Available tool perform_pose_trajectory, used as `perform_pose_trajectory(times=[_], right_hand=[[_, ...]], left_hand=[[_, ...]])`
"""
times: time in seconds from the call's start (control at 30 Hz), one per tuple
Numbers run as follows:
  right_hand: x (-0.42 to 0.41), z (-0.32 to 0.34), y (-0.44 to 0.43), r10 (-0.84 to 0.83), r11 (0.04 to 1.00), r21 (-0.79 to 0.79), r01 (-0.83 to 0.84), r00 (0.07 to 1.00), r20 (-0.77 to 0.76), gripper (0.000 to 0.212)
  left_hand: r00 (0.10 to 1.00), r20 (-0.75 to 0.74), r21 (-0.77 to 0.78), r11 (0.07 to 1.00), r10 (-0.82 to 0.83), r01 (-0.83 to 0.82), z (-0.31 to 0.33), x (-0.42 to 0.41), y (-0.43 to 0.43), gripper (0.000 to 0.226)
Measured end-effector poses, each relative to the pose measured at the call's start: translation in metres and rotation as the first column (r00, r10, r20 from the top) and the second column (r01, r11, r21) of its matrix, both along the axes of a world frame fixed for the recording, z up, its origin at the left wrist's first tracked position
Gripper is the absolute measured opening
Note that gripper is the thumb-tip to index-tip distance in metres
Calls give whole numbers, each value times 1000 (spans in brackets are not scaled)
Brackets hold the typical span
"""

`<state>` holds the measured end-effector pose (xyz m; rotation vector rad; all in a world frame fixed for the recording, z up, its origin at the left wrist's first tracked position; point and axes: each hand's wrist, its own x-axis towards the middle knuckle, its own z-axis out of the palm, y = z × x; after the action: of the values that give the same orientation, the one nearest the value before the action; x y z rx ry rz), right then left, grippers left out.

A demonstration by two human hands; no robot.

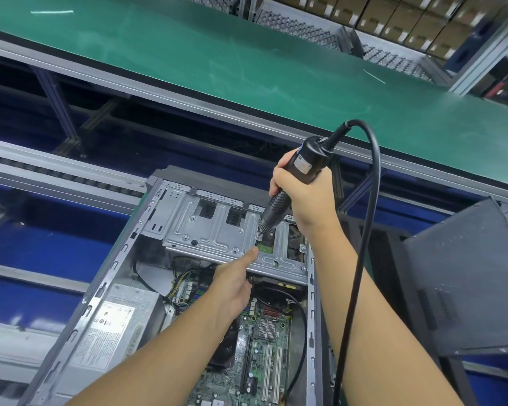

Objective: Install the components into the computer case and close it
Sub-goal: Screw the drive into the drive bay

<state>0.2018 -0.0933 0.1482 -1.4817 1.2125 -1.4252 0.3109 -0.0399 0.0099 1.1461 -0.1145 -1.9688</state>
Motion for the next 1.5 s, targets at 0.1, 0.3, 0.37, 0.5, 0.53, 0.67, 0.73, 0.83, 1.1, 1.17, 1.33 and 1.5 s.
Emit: perform_pose_trajectory(times=[0.1, 0.3, 0.37, 0.5, 0.53, 0.67, 0.73, 0.83, 1.1, 1.17, 1.33, 1.5], right_hand=[[2, 1, 1, 22, 1000, -20, -22, 1000, -18, 19], [3, 2, 1, 22, 1000, -17, -22, 999, -25, 13], [4, 2, 1, 19, 1000, -10, -19, 999, -27, 14], [5, 2, 1, 5, 1000, 2, -5, 999, -33, 16], [5, 2, 1, 0, 1000, 2, 0, 999, -34, 16], [5, 7, 5, 4, 1000, -15, -4, 1000, -17, 15], [4, 16, 8, 19, 997, -71, -15, 999, 50, 21], [-3, 33, 12, 37, 987, -159, -26, 997, 66, 27], [-29, 42, 46, -45, 982, -176, 70, 988, 145, 22], [-37, 41, 58, -59, 979, -183, 92, 983, 173, 22], [-63, 40, 95, -94, 969, -188, 158, 946, 311, 21], [-87, 39, 128, -102, 964, -196, 180, 931, 351, 21]], left_hand=[[1000, 5, 1, 1000, -2, 2, -1, 0, 0, 52], [1000, 9, -5, 1000, -8, 8, -3, 0, 0, 50], [1000, 7, -4, 1000, -7, 7, -3, 0, 0, 51], [1000, 9, -2, 1000, -21, 21, -5, 1, -1, 46], [1000, 8, -4, 1000, -26, 26, -6, 1, -1, 45], [1000, 1, -15, 999, -28, 28, -6, 1, -1, 52], [999, 11, -22, 999, -38, 38, -5, 1, 0, 54], [998, 23, -31, 998, -51, 51, -5, 3, 1, 61], [988, 149, -56, 998, 36, -28, 0, -8, 31, 91], [981, 196, -84, 996, 13, 4, -1, -11, 38, 93], [941, 338, -177, 983, 12, 51, -2, -11, 46, 87], [891, 448, -208, 978, 74, 23, 3, -12, 53, 78]])
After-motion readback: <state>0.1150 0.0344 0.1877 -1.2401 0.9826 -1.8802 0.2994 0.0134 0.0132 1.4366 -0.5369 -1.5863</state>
